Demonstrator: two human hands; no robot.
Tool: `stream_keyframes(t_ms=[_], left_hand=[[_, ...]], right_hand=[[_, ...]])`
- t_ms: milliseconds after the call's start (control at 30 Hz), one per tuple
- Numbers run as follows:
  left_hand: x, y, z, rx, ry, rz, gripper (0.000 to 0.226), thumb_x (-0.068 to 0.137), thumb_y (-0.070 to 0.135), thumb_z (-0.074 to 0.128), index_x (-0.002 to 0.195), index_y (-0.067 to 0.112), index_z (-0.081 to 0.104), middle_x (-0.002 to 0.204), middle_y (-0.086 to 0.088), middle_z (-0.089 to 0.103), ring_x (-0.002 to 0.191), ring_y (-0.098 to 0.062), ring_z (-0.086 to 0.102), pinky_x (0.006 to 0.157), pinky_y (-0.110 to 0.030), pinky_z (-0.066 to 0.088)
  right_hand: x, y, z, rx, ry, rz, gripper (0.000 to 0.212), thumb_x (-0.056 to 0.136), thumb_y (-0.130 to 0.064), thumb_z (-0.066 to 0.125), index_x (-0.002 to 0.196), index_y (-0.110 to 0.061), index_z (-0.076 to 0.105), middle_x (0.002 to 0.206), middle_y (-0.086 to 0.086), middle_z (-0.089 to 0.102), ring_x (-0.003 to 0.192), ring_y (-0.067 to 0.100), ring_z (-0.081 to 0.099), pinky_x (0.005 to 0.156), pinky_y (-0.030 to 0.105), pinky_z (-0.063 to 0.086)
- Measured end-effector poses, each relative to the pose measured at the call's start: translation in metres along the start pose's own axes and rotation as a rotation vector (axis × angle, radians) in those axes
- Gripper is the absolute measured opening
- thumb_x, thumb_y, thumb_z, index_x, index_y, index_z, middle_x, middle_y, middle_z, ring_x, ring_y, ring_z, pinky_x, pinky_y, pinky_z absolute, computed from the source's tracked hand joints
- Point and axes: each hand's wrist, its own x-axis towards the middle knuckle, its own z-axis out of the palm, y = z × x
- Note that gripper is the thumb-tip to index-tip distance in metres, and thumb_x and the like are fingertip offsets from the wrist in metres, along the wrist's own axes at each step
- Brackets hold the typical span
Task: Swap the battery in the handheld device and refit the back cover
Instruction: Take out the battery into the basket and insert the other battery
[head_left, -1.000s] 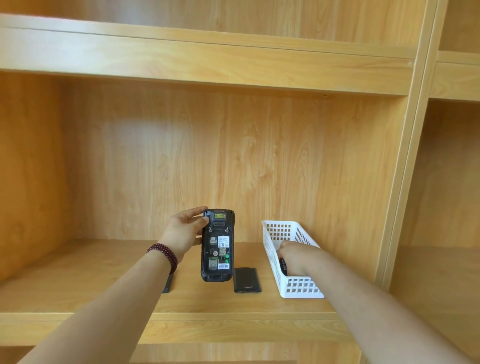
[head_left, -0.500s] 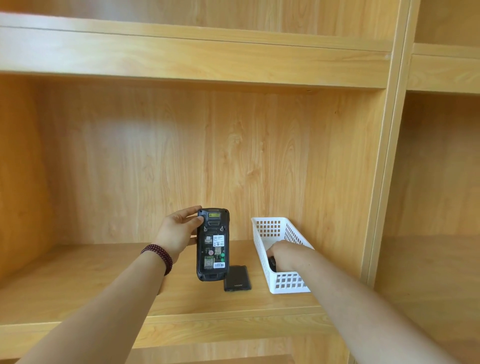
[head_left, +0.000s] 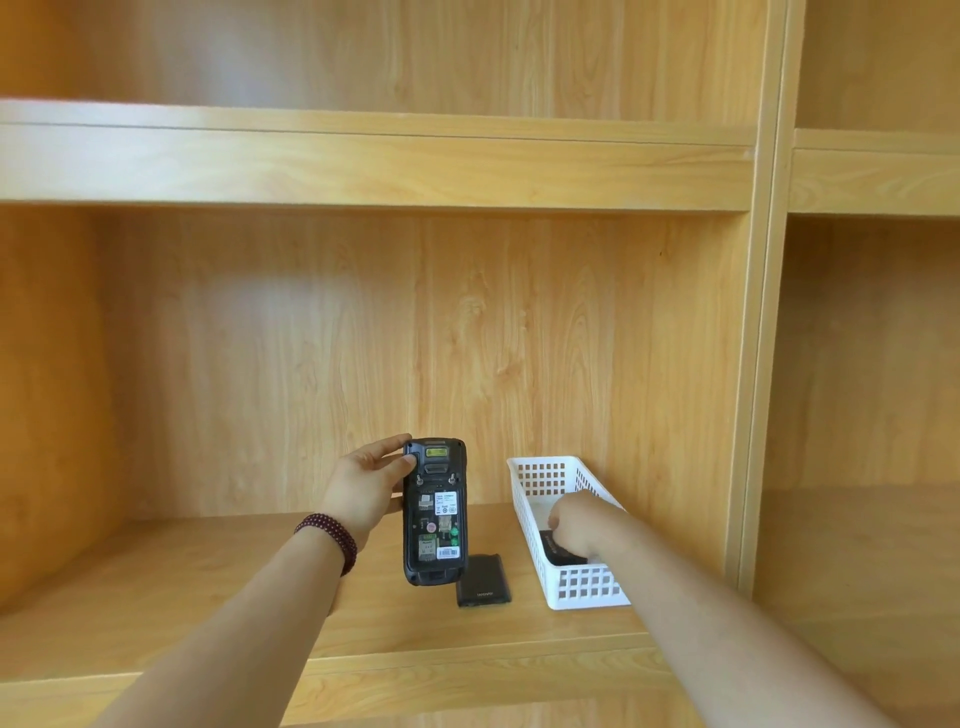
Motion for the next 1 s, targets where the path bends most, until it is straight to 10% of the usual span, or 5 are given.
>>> stream_keyframes(t_ms=[233,400,767,900,1000], left_hand=[[-0.003,0.008,-0.001,-0.002,-0.019,0.012,0.032,0.093,0.007,0.060,0.124,0.013,0.060,0.098,-0.009,0.076,0.087,-0.024,0.071,0.073,-0.038,0.059],[-0.007,0.015,0.000,-0.008,-0.025,0.035,0.031,0.094,0.007,0.059,0.124,0.012,0.061,0.093,-0.007,0.076,0.077,-0.017,0.071,0.068,-0.033,0.058],[-0.019,0.018,-0.022,0.055,-0.085,0.012,0.033,0.095,0.014,0.058,0.129,0.015,0.056,0.100,-0.006,0.074,0.086,-0.018,0.070,0.071,-0.032,0.058],[-0.011,0.010,-0.049,0.398,0.004,-0.085,0.047,0.096,0.038,0.054,0.138,0.017,0.046,0.113,-0.004,0.067,0.090,-0.020,0.065,0.072,-0.033,0.057],[-0.010,-0.007,-0.074,1.140,0.015,-0.228,0.051,0.096,0.046,0.047,0.130,0.008,0.052,0.109,-0.007,0.066,0.082,-0.020,0.060,0.069,-0.029,0.052]], right_hand=[[-0.047,-0.034,-0.041,0.720,0.517,-0.252,0.023,0.099,-0.026,0.049,0.112,-0.024,0.068,0.108,-0.015,0.059,0.103,0.010,0.061,0.087,0.024,0.048],[-0.063,-0.078,-0.024,1.001,0.183,-0.324,0.044,0.101,-0.043,0.043,0.137,-0.022,0.053,0.138,-0.004,0.057,0.124,0.017,0.055,0.107,0.041,0.044],[-0.061,-0.105,0.011,1.578,-0.151,-0.271,0.017,0.100,-0.023,0.054,0.107,-0.018,0.068,0.126,0.013,0.066,0.125,0.032,0.056,0.104,0.062,0.043],[-0.058,-0.104,0.015,1.640,-0.165,-0.258,0.024,0.099,-0.018,0.055,0.120,-0.009,0.063,0.122,0.014,0.068,0.120,0.031,0.060,0.103,0.059,0.045],[-0.058,-0.101,0.019,1.701,-0.192,-0.267,0.016,0.099,-0.017,0.056,0.110,-0.013,0.066,0.118,0.013,0.070,0.114,0.030,0.063,0.094,0.054,0.052]])
